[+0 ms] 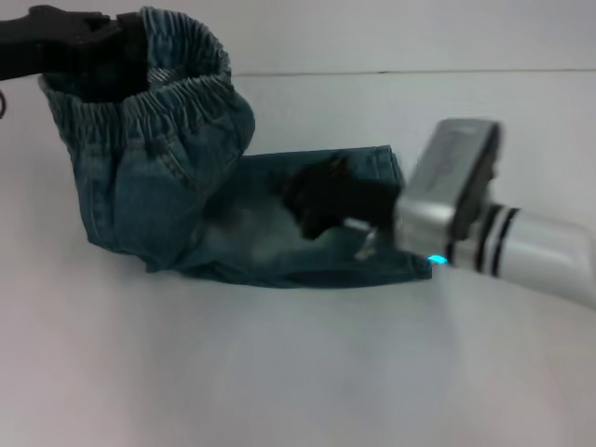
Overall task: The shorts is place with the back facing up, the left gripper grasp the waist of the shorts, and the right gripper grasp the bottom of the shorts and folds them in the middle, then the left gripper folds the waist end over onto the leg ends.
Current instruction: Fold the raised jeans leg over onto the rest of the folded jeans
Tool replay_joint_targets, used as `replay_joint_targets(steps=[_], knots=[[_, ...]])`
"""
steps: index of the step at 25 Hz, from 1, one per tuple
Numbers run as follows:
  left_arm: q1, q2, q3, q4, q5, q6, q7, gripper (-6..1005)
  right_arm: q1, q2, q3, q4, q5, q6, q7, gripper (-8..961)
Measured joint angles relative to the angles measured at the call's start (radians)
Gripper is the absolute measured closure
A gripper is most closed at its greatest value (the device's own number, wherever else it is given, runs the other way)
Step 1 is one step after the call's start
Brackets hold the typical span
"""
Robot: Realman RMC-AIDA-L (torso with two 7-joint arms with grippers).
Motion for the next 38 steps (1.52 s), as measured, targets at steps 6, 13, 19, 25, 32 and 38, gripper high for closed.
replay_joint_targets(steps=[6,13,19,25,32,38], knots=[[-0.027,-0.044,0.115,-0.010,0.000,-0.115,-0.014,953,-0.071,-0.002,0.124,-0.168,0.112,-0.180,0.090,954],[-0.107,-0.102,0.313,-0.116,0.000,-0.373,-0.015,933,-0.083,-0.005,0.164,-0.224,0.393,-0.210,0.106,955],[-0.152,-0.142,0.473,-0.199,0.001,-0.509,-0.011,916,-0.086,-0.012,0.163,-0.263,0.528,-0.218,0.157,955],[-0.147,-0.160,0.553,-0.215,-0.015,-0.517,-0.011,898,-0.076,-0.013,0.157,-0.281,0.535,-0.198,0.169,955],[-0.152,-0.164,0.653,-0.277,-0.097,-0.577,0.014,878,-0.062,-0.007,0.142,-0.282,0.530,-0.172,0.160,955],[-0.152,-0.166,0.812,-0.311,-0.176,-0.697,0.015,861,-0.054,-0.005,0.136,-0.273,0.529,-0.161,0.146,955]])
